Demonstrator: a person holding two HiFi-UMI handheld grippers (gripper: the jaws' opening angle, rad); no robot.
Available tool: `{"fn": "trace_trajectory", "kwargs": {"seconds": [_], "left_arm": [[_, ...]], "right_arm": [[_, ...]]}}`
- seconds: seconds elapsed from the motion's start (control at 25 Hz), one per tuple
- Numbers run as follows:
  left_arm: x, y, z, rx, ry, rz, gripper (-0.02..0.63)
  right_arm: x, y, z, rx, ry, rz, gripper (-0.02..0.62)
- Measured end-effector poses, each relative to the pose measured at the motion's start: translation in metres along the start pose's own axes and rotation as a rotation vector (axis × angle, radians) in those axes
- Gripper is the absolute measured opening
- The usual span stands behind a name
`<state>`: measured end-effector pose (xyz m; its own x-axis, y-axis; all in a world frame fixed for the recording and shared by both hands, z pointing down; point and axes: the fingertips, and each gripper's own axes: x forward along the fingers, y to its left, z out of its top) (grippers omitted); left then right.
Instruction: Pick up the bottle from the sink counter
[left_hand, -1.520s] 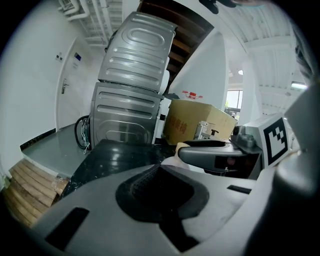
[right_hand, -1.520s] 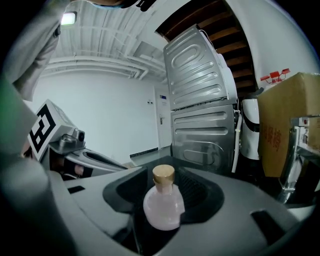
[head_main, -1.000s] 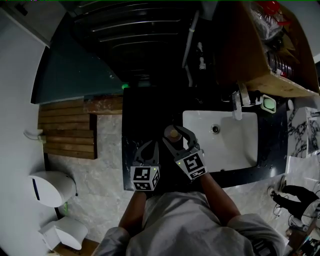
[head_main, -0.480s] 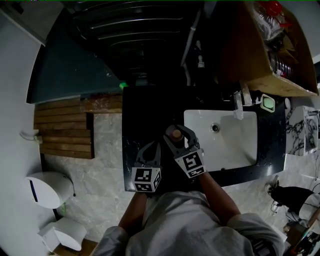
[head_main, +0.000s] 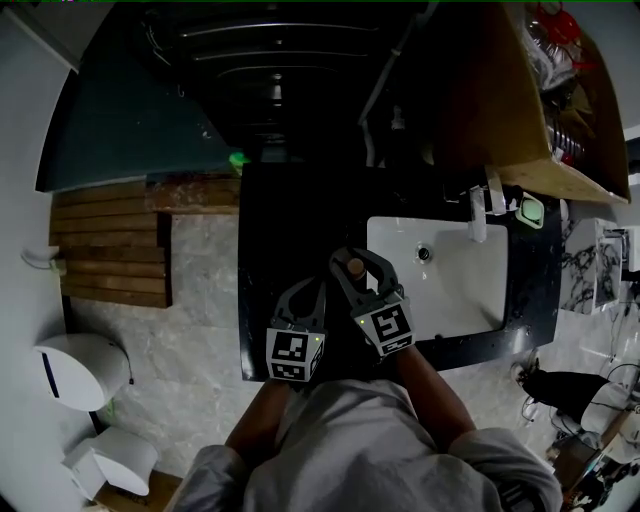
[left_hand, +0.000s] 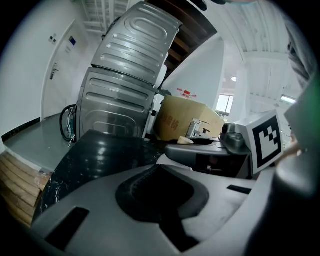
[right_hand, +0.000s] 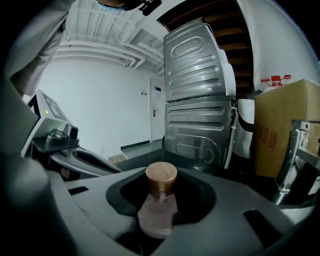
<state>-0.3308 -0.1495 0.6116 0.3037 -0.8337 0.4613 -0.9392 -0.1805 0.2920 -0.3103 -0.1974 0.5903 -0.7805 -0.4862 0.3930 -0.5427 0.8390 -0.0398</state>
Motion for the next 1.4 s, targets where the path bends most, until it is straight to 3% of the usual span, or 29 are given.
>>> {"fn": "trace_trajectory", "kwargs": {"seconds": [0.44,0.92,1.4], "left_arm": [[0.002,-0.009,0.0,-0.009,0.008,0.014,0.014],[0.0,-0.05,-0.001,-0.004,-0.019,0.137,0.014],[0.041,-0.127,0.005,0.086,0.012,0.032,0.014]], "right_arm": [[-0.005,-0.003,-0.002,0.013,0.012,-0.009,0.126],[-0.052,-0.025,-0.004,0.037,-0.03,0.039,0.126],[-0.121,-0.084,-0.032,0.076,-0.014,-0.086,0.124]]}}
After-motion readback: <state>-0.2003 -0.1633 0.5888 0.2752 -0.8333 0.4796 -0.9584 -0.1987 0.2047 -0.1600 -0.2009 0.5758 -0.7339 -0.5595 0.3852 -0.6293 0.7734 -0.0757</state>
